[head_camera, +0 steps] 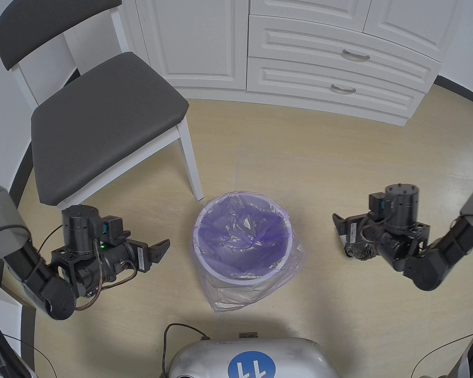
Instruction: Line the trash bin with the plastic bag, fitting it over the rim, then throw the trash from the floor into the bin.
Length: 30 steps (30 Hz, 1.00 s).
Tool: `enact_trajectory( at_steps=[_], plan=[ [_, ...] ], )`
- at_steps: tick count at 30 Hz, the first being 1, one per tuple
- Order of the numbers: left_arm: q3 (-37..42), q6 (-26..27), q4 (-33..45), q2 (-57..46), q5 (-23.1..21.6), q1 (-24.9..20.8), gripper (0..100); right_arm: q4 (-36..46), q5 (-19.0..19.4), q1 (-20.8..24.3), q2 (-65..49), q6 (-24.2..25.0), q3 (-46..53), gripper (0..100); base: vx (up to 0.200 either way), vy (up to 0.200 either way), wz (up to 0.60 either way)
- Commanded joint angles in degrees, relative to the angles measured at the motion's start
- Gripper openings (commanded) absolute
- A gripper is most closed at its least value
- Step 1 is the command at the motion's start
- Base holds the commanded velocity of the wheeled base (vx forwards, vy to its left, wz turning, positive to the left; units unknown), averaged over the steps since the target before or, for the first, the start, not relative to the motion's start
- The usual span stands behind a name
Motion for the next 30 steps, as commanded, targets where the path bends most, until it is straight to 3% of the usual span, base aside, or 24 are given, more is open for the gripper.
enact_trajectory(
  at_steps=[1,4,8,12,14,16,18,19,20,27,30],
  plan=[
    [12.7,-0.4,-9.8,-13.7,-0.6,-3.6,100,0.2,2.1,-0.3,-21.6,-2.5,11.8,100,0.000,0.000,0.00],
    [16.8,-0.8,-12.7,-17.9,-0.3,-4.2,100,0.6,5.3,-1.6,-28.2,-2.3,13.5,100,0.000,0.000,0.00],
    [21.6,-3.1,-13.0,-24.4,0.6,-4.3,100,1.5,5.6,-4.2,-33.6,-0.9,14.7,100,0.000,0.000,0.00],
    [23.2,-5.6,-13.0,-28.5,2.9,-4.3,100,8.0,5.5,-5.3,-38.5,1.1,13.9,100,0.000,0.000,0.00],
    [23.6,-7.4,-12.7,-32.9,3.5,-4.3,100,21.7,5.8,-5.9,-43.2,4.1,9.5,100,0.000,0.000,0.00],
    [23.9,-7.4,-12.4,-34.1,3.6,-4.5,100,26.3,5.9,-5.6,-43.4,6.0,7.2,100,0.000,0.000,0.00],
    [26.2,-7.3,-12.4,-37.1,3.6,-5.5,100,37.4,5.5,-5.5,-43.5,12.2,1.0,100,0.000,0.000,0.00],
    [26.2,-7.2,-12.4,-37.3,3.6,-5.5,100,38.0,5.5,-5.5,-43.6,12.4,0.7,100,0.000,0.000,0.00],
    [26.2,-7.3,-12.2,-38.1,3.6,-5.9,100,43.6,5.5,-5.5,-44.1,14.3,-2.0,100,0.000,0.000,0.00],
    [23.9,-7.0,-12.1,-34.6,5.1,-5.6,100,56.7,5.4,-8.2,-42.1,14.3,-11.9,100,0.000,0.000,0.00],
    [21.0,-6.9,-12.1,-31.2,5.2,-4.5,100,58.3,5.8,-8.4,-40.8,14.1,-13.3,100,0.000,0.000,0.00]
  ],
)
